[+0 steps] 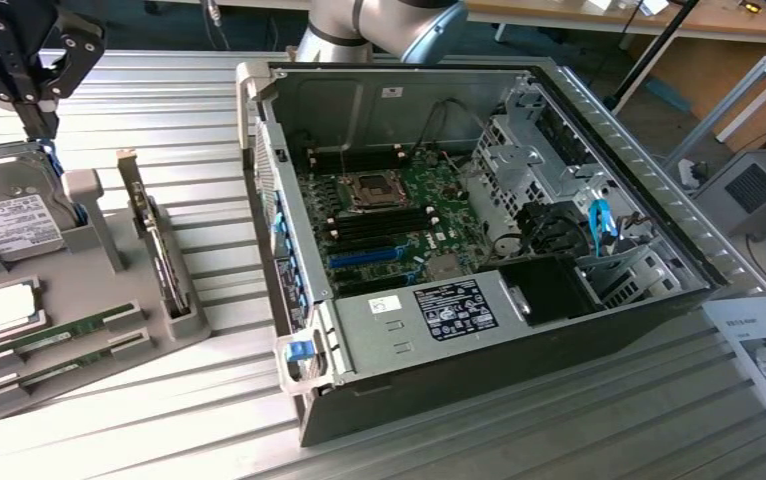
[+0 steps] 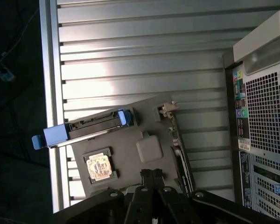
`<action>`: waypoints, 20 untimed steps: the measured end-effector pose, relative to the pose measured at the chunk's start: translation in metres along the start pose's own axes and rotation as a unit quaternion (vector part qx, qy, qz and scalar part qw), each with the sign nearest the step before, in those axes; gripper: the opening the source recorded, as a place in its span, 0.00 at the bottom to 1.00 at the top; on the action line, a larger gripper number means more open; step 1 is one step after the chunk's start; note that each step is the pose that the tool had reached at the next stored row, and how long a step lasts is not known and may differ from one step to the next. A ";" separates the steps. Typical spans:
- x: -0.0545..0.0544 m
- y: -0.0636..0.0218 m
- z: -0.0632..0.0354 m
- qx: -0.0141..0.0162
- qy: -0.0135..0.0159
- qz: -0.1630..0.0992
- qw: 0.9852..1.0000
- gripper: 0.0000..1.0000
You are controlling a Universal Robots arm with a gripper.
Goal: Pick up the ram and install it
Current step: 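Reach for the ram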
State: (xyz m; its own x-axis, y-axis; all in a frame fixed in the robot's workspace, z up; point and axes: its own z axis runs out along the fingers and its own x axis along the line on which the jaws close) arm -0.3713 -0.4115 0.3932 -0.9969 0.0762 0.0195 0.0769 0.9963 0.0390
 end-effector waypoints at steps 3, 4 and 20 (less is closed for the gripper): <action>0.000 0.0000 0.0001 0.000 0.004 0.000 1.000 0.11; 0.000 0.0000 0.0000 0.000 0.004 0.000 1.000 0.11; 0.000 -0.0080 -0.0003 0.001 0.004 -0.003 1.000 0.11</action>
State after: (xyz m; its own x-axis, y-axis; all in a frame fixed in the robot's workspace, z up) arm -0.3716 -0.4195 0.3932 -0.9971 0.0708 0.0273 0.0718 0.9967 0.0380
